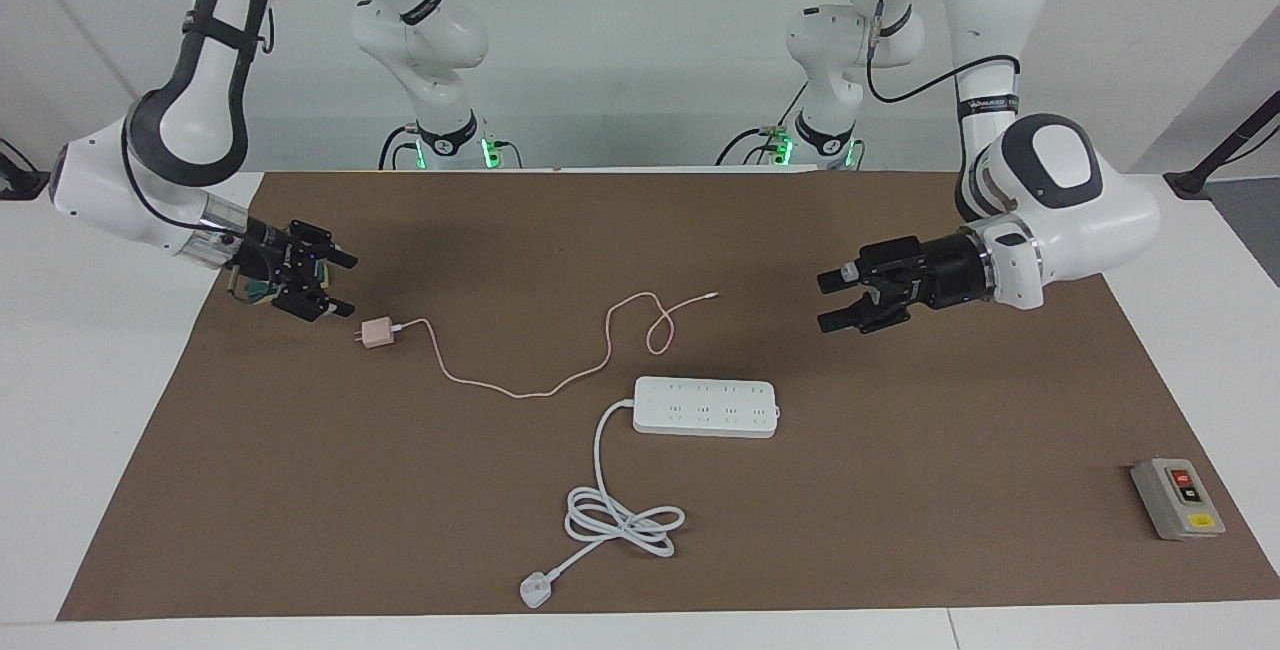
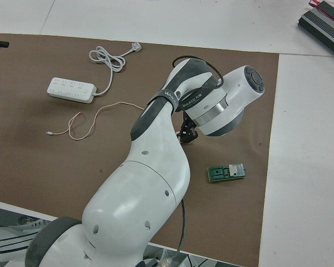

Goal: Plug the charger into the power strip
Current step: 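Reach the left gripper to the strip while the right gripper nears the charger, then grasp the white power strip end with the left gripper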

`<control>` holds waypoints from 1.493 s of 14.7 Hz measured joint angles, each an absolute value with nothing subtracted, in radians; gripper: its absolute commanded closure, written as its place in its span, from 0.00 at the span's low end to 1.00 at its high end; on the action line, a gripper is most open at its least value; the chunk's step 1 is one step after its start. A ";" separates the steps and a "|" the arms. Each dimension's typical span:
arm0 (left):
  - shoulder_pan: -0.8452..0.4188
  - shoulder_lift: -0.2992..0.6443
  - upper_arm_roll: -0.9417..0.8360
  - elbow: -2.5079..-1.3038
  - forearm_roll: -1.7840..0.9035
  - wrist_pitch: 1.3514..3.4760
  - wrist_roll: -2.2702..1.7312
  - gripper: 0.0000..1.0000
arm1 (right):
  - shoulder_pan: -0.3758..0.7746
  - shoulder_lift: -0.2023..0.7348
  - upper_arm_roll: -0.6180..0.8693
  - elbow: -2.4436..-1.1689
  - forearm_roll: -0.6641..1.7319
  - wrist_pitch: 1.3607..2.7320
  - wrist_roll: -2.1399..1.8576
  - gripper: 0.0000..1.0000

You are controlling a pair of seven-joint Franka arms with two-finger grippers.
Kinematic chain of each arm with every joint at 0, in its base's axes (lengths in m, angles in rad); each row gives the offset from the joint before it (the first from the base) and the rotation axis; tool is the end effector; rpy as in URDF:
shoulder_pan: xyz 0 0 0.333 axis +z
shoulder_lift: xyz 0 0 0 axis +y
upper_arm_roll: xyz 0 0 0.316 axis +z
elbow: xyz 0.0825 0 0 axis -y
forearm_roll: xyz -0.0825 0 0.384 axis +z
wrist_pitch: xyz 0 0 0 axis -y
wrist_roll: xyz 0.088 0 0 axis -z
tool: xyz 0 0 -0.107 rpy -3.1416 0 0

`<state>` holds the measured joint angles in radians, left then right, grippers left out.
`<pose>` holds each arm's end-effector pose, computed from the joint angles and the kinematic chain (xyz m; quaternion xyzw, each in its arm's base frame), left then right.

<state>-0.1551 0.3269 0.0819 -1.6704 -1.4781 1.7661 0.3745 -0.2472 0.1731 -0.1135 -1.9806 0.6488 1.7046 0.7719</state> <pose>0.6483 -0.1417 0.4686 0.7700 0.0352 0.0122 0.6369 0.5305 -0.1375 0.3685 -0.7218 0.5927 0.2644 0.2404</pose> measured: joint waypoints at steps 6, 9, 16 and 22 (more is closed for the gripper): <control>-0.186 0.348 0.079 -1.780 -1.715 1.739 0.489 0.00 | -0.284 0.291 -0.113 -1.938 0.722 1.641 0.703 0.00; -0.208 0.352 0.079 -1.839 -1.806 1.697 0.541 0.00 | -0.292 0.350 -0.113 -1.902 0.737 1.602 0.680 0.00; -0.232 0.375 0.078 -1.926 -1.883 1.628 0.654 0.00 | -0.317 0.426 -0.113 -1.860 0.765 1.581 0.579 0.00; -0.267 0.403 0.082 -1.957 -1.883 1.654 0.760 0.00 | -0.326 0.495 -0.113 -1.843 0.765 1.580 0.565 0.00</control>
